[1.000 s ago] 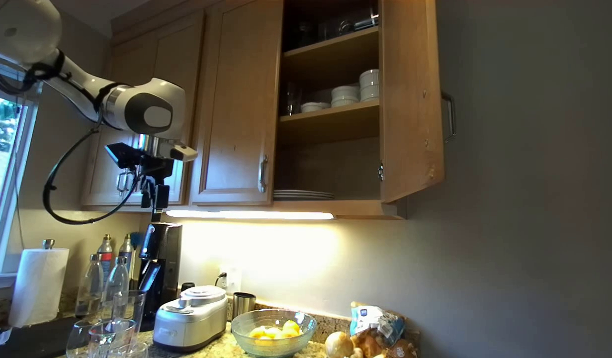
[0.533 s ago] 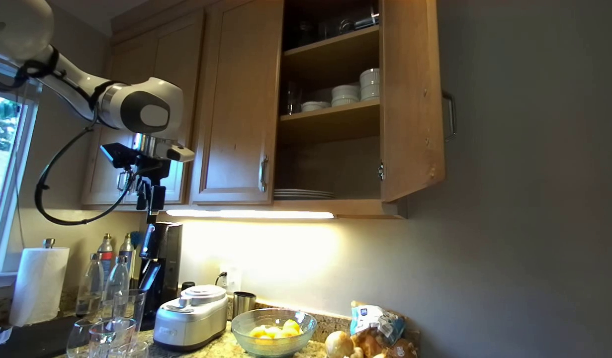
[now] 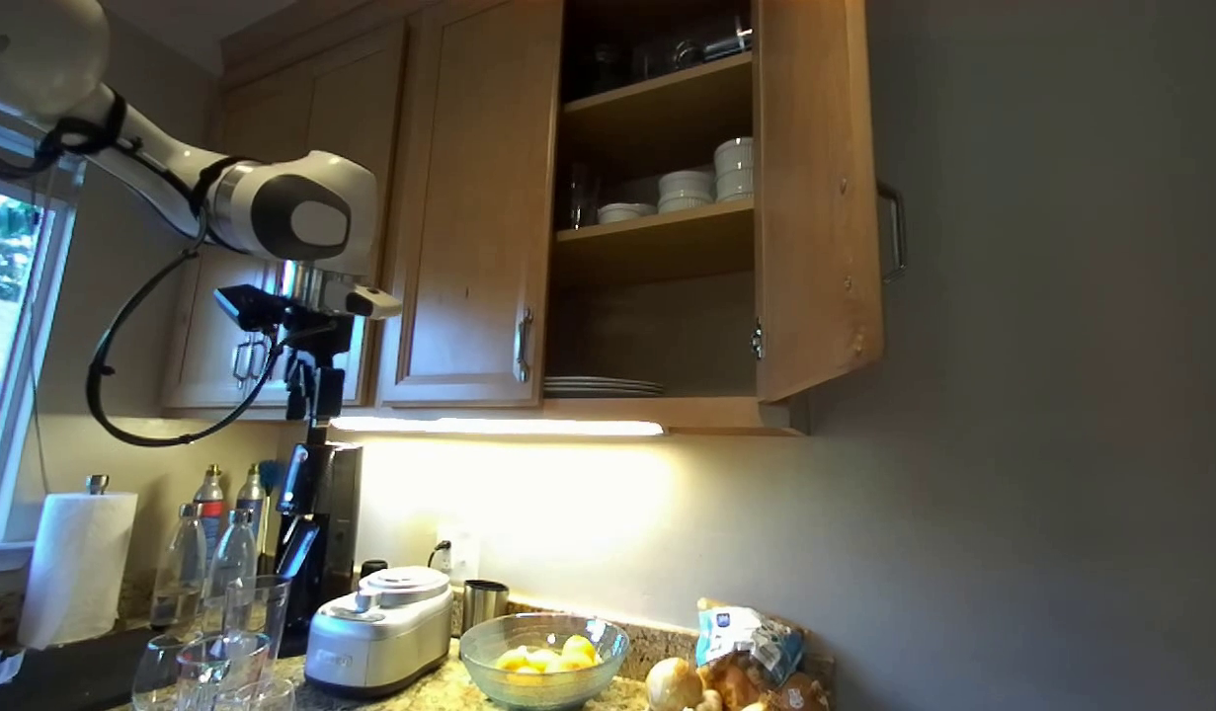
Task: Close the doors of the cupboard
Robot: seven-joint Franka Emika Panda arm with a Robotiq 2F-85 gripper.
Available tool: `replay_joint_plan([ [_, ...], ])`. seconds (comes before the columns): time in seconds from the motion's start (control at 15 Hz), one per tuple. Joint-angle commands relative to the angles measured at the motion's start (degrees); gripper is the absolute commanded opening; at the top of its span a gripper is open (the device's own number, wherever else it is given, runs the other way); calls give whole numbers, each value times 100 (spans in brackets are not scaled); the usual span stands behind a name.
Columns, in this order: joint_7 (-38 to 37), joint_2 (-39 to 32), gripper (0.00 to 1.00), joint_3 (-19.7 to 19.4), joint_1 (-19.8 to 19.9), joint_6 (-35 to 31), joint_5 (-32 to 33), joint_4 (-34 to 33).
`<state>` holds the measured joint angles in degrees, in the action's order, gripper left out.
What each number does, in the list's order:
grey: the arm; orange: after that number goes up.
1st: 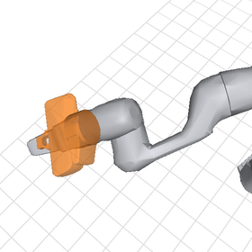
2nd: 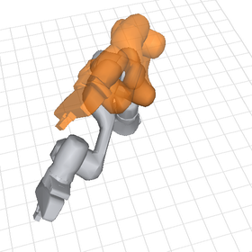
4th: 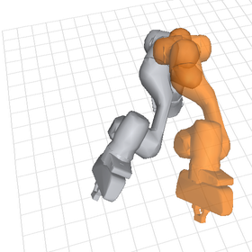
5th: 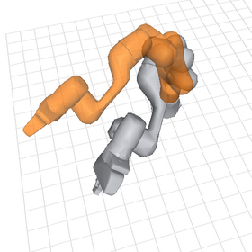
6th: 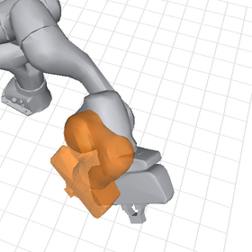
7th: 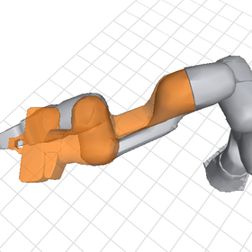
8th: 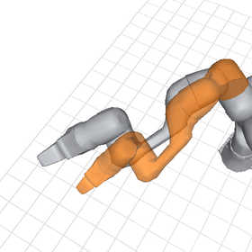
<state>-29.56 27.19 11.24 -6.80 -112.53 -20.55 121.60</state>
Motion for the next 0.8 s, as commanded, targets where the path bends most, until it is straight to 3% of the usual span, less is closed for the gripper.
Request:
replay_joint_plan([
  [0.0, 496, 569, 100, -388, 203, 752, 249, 241],
  [0.33, 1703, 909, 100, -1042, 693, 1896, 1197, 50],
  [0.73, 2954, 823, 100, -1679, 1078, 2088, 2008, -294],
])
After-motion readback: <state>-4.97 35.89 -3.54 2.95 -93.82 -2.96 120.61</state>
